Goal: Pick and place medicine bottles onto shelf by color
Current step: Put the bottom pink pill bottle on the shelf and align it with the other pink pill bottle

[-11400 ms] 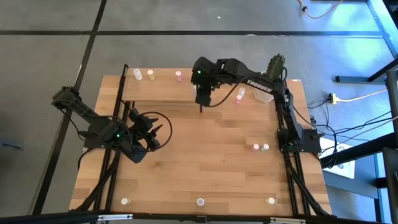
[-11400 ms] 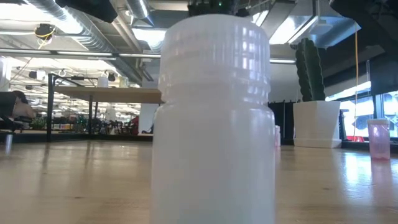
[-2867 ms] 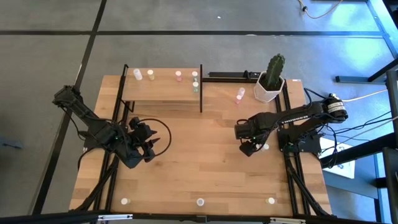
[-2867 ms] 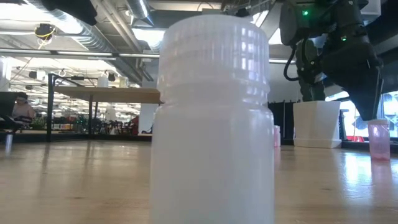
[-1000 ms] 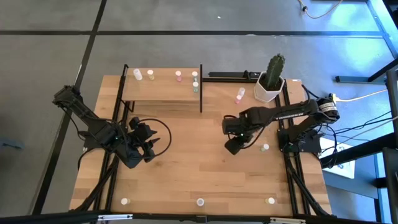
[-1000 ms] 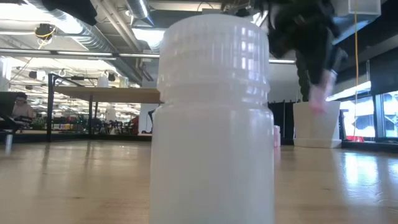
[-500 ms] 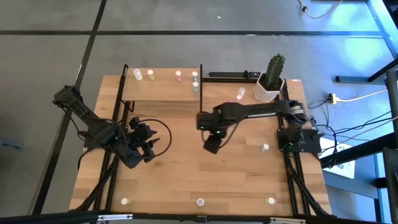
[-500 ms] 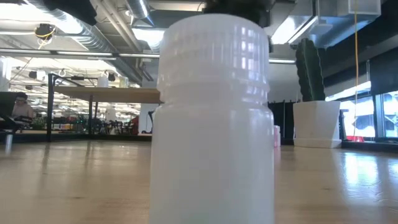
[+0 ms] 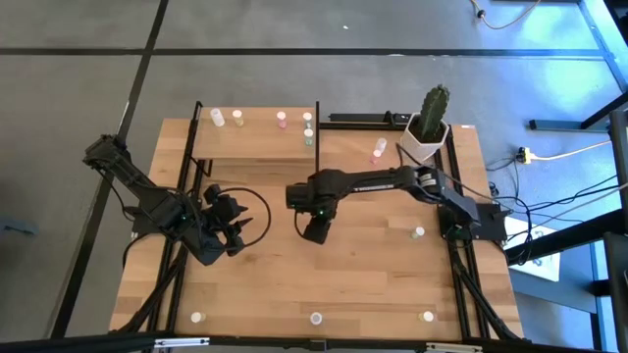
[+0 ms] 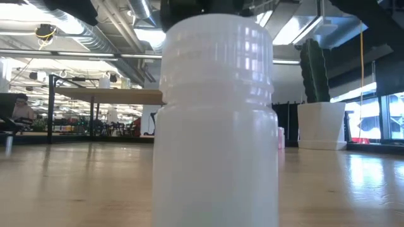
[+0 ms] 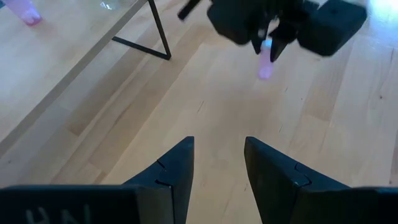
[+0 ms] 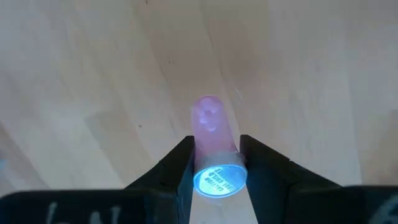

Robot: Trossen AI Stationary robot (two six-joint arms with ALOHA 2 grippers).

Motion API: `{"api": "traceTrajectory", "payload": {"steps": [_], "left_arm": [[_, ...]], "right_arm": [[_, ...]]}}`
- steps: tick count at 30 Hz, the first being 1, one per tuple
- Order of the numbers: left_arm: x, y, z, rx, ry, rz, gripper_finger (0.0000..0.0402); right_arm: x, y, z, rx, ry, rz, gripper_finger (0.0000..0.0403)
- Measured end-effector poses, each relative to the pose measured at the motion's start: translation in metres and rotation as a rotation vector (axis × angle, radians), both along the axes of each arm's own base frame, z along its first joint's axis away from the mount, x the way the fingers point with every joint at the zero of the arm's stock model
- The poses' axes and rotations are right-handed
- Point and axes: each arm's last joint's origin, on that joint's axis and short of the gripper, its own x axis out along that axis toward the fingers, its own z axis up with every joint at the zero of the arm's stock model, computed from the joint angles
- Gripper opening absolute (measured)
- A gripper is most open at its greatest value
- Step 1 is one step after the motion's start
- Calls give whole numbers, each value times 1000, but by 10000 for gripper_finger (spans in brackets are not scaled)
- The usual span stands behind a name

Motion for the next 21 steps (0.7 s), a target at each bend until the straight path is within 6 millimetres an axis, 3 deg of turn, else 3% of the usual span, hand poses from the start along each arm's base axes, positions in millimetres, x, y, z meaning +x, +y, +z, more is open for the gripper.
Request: {"api": "traceTrajectory", "payload": {"steps": [7,21], "left_arm": [[0,0,0,0,0,0,135],[0,0,0,0,0,0,135]], "right_arm": [[4,-1,-18,-39,43,14,119],[7,-1,-19,-56,13,38,139]]}}
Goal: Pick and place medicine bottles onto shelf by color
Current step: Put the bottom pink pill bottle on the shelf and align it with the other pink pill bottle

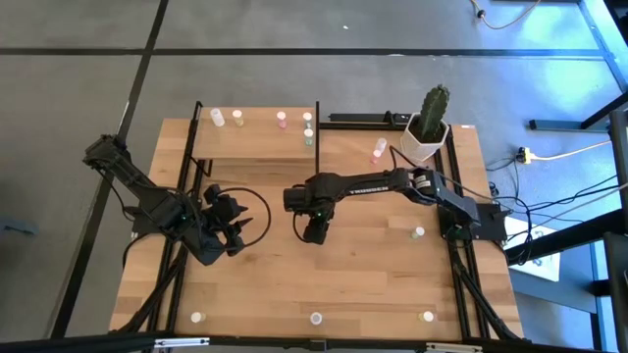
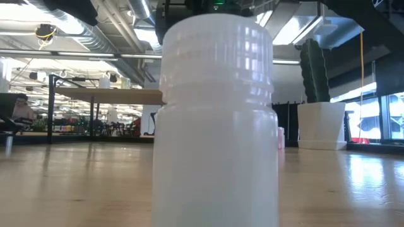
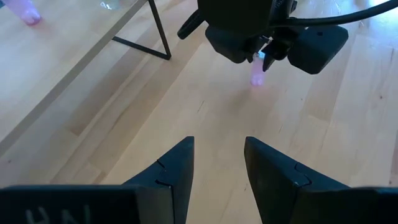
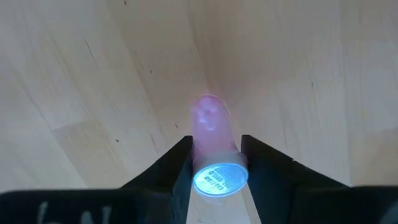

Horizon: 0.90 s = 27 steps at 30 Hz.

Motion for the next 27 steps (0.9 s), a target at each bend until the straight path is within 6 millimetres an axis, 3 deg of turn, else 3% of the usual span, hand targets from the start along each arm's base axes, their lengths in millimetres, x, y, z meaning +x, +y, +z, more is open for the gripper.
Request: {"api": "traceTrajectory", "payload": {"steps": [10,27], "left_arm": [[0,0,0,0,0,0,135],[0,0,0,0,0,0,135]], "right_arm": [[1,-1,0,-25,-7,-1,184],[0,4,1,28,-8,4,188]]}}
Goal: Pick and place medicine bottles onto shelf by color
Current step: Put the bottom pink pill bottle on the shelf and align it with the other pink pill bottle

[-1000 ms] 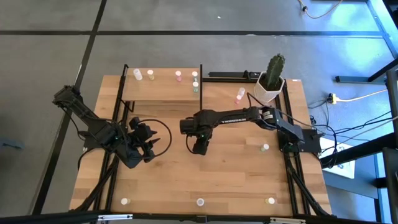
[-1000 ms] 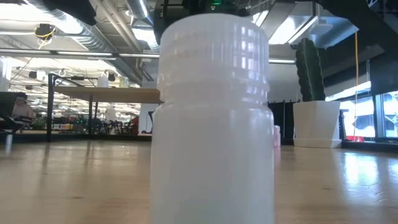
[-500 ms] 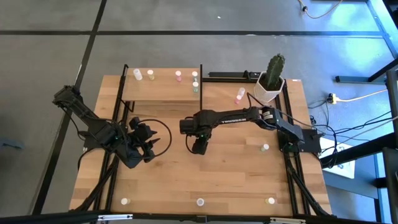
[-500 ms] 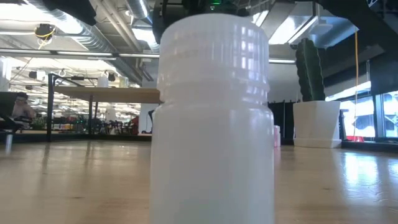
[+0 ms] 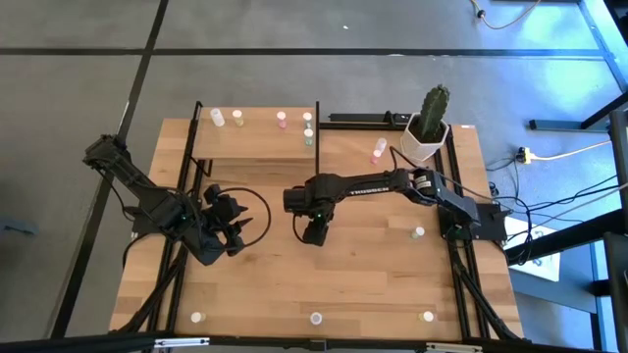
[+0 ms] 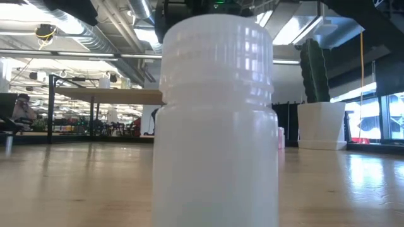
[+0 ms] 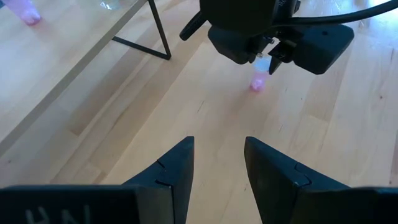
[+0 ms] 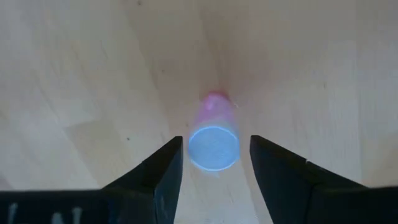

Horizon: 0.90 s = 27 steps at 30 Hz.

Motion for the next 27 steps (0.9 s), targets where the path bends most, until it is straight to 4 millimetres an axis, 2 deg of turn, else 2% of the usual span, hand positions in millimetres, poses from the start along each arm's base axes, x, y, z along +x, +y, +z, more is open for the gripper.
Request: {"api": "traceTrajectory", "payload": {"steps": [7,13,19,23,27], "left_arm": [[0,0,0,0,0,0,135],[0,0,0,12,8,-12,135],[1,0,0,10,2,-16,135],[3,-2,1,-6,-21,-18,135],[8,-5,2,-3,15,-115,135]], "right_arm": [[0,2,0,2,2,-1,188],[-5,-1,19,-79,-32,-46,188],[-16,-2,50,-100,-100,-61,188],[-25,5,75,-128,-161,-69,188],[-39,13,104,-127,-238,-30,188]]}}
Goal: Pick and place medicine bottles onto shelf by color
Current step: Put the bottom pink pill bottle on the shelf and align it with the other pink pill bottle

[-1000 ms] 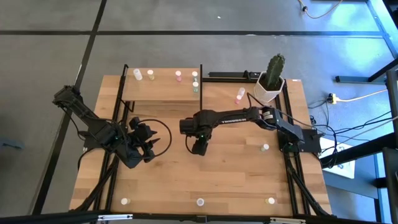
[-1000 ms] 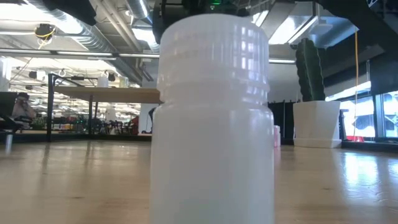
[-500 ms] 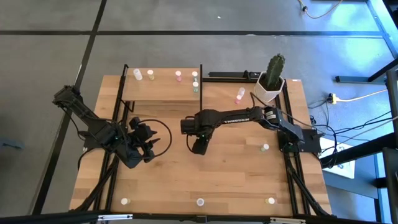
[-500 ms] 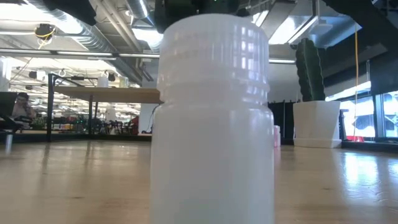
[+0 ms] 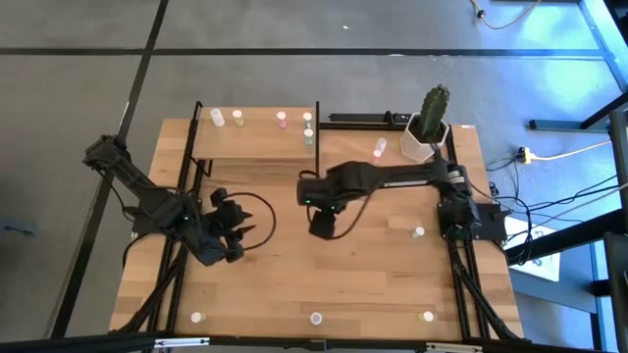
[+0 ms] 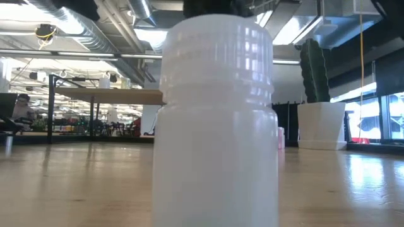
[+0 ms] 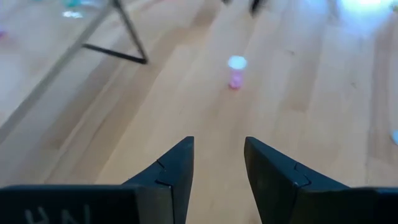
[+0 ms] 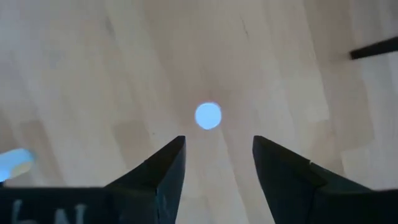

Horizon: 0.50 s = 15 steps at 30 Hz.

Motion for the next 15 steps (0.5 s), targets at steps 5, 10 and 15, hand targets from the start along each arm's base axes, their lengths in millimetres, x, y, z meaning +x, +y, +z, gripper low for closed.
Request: {"api": "traceTrajectory", "payload": {"steps": [5,10,15], "left_arm": [[14,4,2,11,-13,-50,135],[36,11,1,17,-15,-115,135],[66,21,-4,20,-29,-187,135]], "right_arm": [[-21,8,38,-58,-105,40,188],[-42,20,68,-105,-202,112,188],[-58,32,88,-151,-269,204,188]]}}
